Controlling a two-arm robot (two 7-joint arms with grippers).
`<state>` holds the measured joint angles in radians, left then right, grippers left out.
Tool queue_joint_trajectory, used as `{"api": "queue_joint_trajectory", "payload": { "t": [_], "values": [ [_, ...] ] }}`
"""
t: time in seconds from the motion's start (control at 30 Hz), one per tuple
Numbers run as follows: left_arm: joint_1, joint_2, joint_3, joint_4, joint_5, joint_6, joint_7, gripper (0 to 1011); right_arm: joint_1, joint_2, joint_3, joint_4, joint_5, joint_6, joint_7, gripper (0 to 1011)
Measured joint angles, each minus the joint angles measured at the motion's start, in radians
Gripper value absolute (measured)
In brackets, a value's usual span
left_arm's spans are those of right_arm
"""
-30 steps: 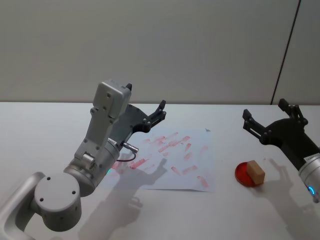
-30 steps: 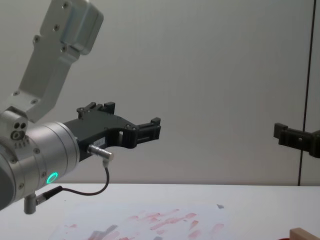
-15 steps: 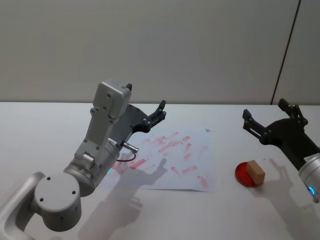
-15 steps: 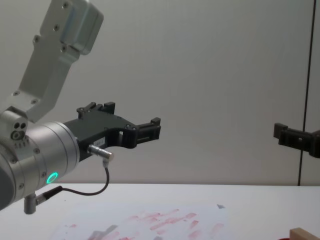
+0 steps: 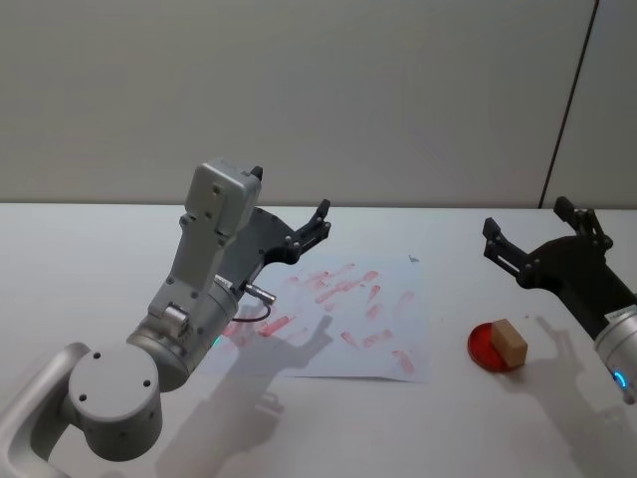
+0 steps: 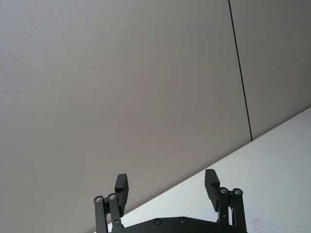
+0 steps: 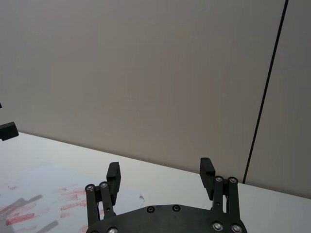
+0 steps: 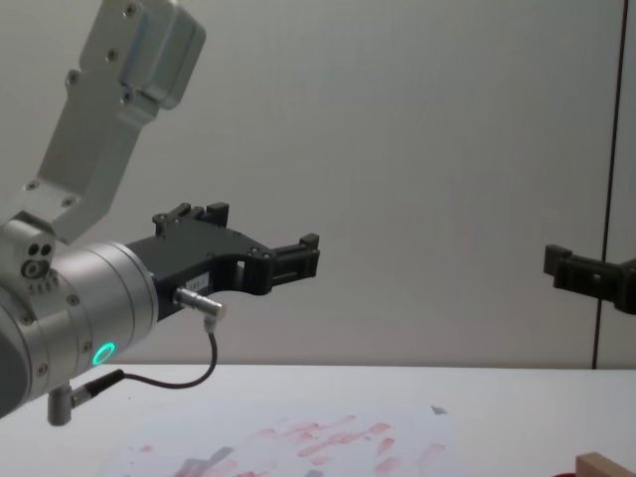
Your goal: Use the one hand to pick up the stamp and affix it onto the A4 paper.
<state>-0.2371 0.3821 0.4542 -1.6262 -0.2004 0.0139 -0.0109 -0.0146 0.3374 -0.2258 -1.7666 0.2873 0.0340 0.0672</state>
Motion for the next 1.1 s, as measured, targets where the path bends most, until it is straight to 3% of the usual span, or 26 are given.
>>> {"api": "queue_joint_trajectory", "payload": {
  "t": [0.3,0.73,1.1],
  "values": [
    [0.0,0.0,0.0,0.0,0.0,0.0,0.0,1002,-0.033,0.035,0.021,-0.011,0.032,0.0,0.011,1001],
    [0.0,0.0,0.0,0.0,0.0,0.0,0.0,1002,-0.179,0.142,0.071,-0.055,0.113,0.023,0.032,1001],
    [0.0,0.0,0.0,0.0,0.0,0.0,0.0,1002,-0.222,0.161,0.071,-0.051,0.105,0.051,0.059,1001]
  ]
}}
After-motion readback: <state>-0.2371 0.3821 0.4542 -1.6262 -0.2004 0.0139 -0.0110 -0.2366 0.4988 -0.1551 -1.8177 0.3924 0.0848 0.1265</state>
